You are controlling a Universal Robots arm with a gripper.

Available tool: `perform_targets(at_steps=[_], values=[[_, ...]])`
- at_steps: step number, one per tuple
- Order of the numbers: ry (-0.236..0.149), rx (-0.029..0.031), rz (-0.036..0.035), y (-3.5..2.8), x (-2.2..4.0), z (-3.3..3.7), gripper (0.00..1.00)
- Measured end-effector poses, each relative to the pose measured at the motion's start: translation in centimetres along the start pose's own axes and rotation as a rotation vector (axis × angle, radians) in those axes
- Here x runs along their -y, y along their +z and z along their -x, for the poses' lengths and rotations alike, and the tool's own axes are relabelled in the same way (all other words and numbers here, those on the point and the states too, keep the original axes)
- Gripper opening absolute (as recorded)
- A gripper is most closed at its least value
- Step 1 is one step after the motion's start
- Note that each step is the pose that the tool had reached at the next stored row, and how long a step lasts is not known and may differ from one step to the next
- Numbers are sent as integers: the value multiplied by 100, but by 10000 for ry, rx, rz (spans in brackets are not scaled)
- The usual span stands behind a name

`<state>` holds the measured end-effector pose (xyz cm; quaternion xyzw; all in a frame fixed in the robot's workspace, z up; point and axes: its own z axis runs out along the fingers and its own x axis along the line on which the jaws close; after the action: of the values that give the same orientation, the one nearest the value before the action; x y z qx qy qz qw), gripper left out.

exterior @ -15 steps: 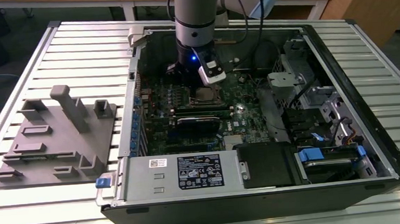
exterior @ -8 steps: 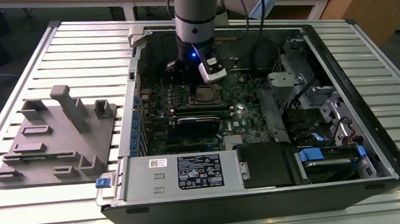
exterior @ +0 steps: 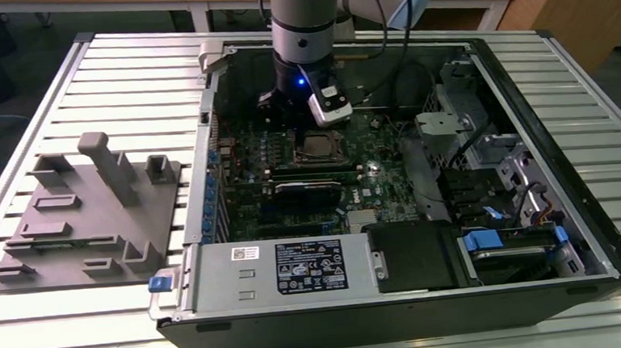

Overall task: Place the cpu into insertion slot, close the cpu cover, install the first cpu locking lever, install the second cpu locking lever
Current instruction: 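Close the cpu cover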

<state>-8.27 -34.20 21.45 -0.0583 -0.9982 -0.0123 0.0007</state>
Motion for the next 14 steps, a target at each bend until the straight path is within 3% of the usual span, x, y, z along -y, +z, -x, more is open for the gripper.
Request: perform_targets(at_steps=[4,12,14], values=[[0,-2,-3,-2,-4,30,11],[0,-1,-1,0,-31,265,11],[-1,0,-1,0,-33,284,11]])
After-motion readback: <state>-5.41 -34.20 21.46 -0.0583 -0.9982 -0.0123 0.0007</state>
